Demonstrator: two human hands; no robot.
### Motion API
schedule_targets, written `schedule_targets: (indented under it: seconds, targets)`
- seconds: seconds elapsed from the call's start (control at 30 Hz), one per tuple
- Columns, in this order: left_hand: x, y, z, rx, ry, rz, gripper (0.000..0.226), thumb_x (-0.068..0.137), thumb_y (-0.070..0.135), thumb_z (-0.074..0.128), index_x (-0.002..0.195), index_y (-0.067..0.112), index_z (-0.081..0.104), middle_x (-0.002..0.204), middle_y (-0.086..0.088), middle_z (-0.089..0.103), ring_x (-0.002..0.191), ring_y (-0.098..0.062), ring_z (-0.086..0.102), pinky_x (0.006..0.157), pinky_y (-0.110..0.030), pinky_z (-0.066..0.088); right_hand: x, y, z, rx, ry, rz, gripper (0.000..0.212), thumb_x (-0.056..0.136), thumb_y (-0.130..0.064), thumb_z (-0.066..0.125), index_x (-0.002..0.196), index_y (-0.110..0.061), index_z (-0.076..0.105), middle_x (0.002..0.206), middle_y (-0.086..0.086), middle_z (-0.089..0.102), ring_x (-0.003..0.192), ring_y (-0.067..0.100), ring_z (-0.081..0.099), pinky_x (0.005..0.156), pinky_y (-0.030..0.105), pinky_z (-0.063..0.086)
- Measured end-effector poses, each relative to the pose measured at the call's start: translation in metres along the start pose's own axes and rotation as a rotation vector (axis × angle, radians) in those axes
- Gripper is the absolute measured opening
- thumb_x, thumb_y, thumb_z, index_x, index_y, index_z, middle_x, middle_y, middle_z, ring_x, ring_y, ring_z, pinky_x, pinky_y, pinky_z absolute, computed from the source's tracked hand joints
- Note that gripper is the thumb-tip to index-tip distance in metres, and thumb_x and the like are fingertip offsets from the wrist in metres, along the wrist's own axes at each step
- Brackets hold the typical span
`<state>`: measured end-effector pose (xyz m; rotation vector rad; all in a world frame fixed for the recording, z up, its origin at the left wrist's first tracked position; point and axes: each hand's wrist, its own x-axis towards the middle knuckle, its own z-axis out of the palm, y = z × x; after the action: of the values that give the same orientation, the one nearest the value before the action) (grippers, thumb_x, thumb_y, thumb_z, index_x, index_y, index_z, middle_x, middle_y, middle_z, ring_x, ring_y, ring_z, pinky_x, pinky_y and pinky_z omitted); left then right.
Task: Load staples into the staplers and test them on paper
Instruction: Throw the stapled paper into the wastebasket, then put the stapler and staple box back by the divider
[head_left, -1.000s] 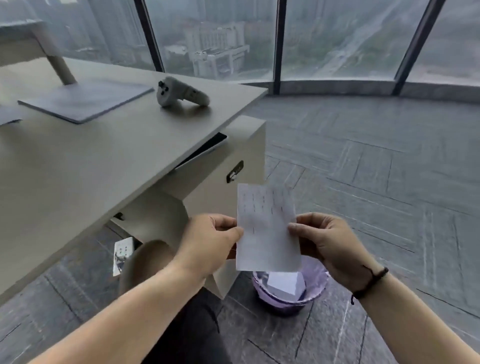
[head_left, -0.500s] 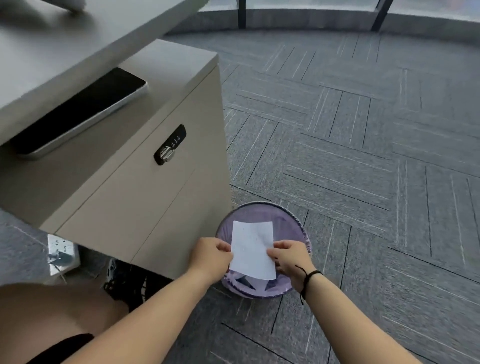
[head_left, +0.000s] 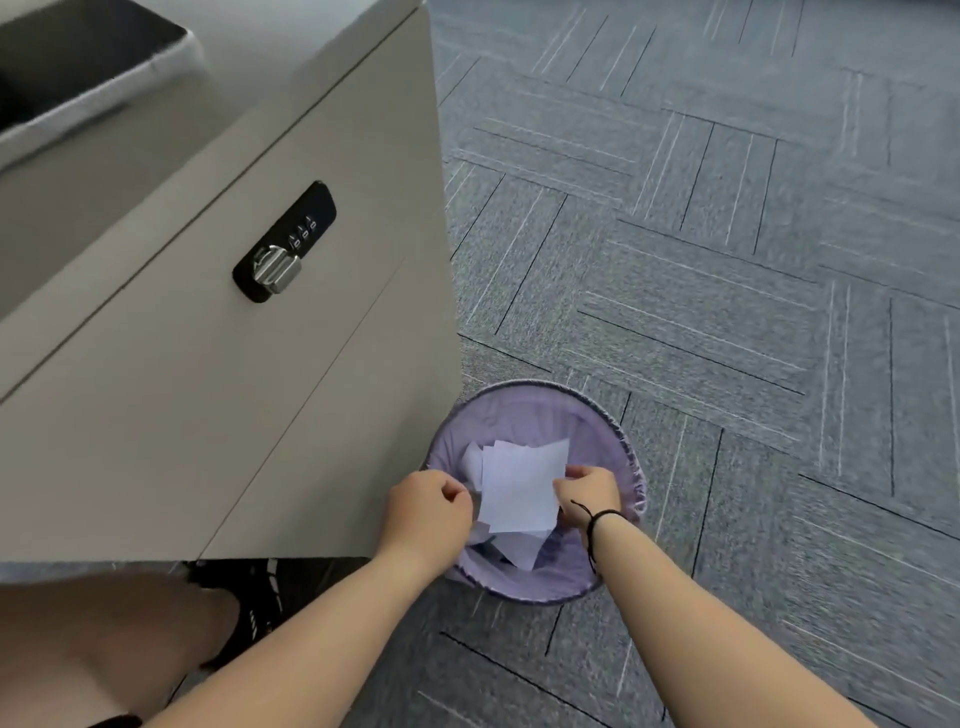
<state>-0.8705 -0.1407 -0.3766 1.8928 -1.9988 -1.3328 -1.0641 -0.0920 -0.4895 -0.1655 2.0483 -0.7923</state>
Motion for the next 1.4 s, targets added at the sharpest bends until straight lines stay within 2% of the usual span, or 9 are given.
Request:
schedule_targets:
  seconds: [0.1,0.2,0.37,0.5,0.7,0.9,1.07,1.23,1.4]
  targets:
    - [-0.003,0.001,-0.009,0.008,0.018,-0.011,0.021,0.082,0.014,0.054,0.068,0.006,0.068,0.066,-0.008,0.071,0.071,-0.029,0.067,0.066,-0.04,0.055,-0.002,0.0,0.009,-0.109,0.024,-0.009,0.041,0.08,-0.002,0.062,0.12,0.008,0.059,0.099,0.022,0.069,0.088,0.034,0.066,0.078,0.039,0.054]
    - [-0.01,0.005,-0.02,0.01,0.037,-0.011,0.021,0.083,0.015,0.055,0.07,0.008,0.07,0.067,-0.004,0.072,0.072,-0.026,0.068,0.067,-0.036,0.056,-0.024,-0.005,0.01,-0.205,0.001,-0.052,0.054,0.08,-0.009,0.066,0.132,-0.001,0.055,0.125,0.018,0.065,0.113,0.033,0.062,0.094,0.035,0.049]
    - [-0.038,0.025,-0.049,0.017,0.088,0.066,0.019,0.086,0.017,0.057,0.077,0.01,0.072,0.074,-0.002,0.074,0.075,-0.022,0.068,0.068,-0.03,0.053,-0.081,-0.035,-0.001,-0.04,-0.097,-0.241,0.036,0.082,-0.014,0.066,0.118,-0.008,0.063,0.095,0.007,0.072,0.078,0.024,0.069,0.082,0.047,0.059]
    - [-0.089,0.049,-0.093,-0.022,0.15,0.201,0.017,0.089,0.024,0.059,0.081,0.019,0.073,0.073,0.006,0.074,0.071,-0.008,0.067,0.068,-0.024,0.055,-0.171,-0.087,-0.02,0.089,-0.167,-0.538,0.016,0.086,-0.006,0.068,0.102,-0.006,0.07,0.078,0.007,0.074,0.059,0.011,0.067,0.067,0.034,0.058]
    - [-0.223,0.065,-0.2,-0.127,0.378,0.405,0.012,0.09,0.031,0.066,0.086,0.023,0.074,0.072,0.01,0.072,0.069,0.0,0.065,0.062,-0.013,0.051,-0.344,-0.165,-0.045,0.094,-0.412,-1.046,0.008,0.081,-0.011,0.074,0.089,-0.011,0.074,0.074,0.01,0.076,0.062,0.016,0.07,0.063,0.021,0.057]
    - [-0.368,0.034,-0.308,-0.193,0.667,0.518,0.01,0.083,0.039,0.071,0.08,0.03,0.073,0.065,0.009,0.072,0.057,-0.009,0.066,0.057,-0.026,0.055,-0.505,-0.201,-0.02,0.013,-0.63,-1.37,0.02,0.07,-0.034,0.072,0.086,-0.022,0.075,0.076,0.008,0.075,0.064,0.022,0.071,0.065,0.033,0.061]
    - [-0.45,-0.034,-0.382,-0.22,0.973,0.457,0.012,0.077,0.044,0.067,0.081,0.033,0.072,0.067,0.006,0.072,0.059,-0.016,0.067,0.058,-0.032,0.057,-0.608,-0.207,0.059,-0.072,-0.848,-1.523,0.033,0.069,-0.044,0.074,0.1,-0.034,0.071,0.096,-0.006,0.073,0.067,0.023,0.069,0.064,0.039,0.059]
    - [-0.506,-0.121,-0.43,0.013,1.298,0.193,0.006,0.079,0.035,0.076,0.084,0.033,0.073,0.069,0.016,0.064,0.054,-0.002,0.057,0.052,-0.004,0.039,-0.672,-0.191,0.156,-0.338,-0.921,-1.587,0.047,0.069,-0.049,0.076,0.113,-0.044,0.059,0.108,-0.012,0.065,0.069,0.015,0.069,0.066,0.041,0.061]
    - [-0.532,-0.196,-0.451,0.248,1.162,-0.088,0.042,0.083,0.033,0.072,0.122,0.033,0.059,0.114,0.016,0.058,0.083,-0.005,0.048,0.074,-0.01,0.031,-0.711,-0.159,0.232,-0.579,-0.926,-1.584,0.047,0.074,-0.047,0.074,0.117,-0.04,0.057,0.107,-0.013,0.062,0.076,0.011,0.067,0.062,0.025,0.051]
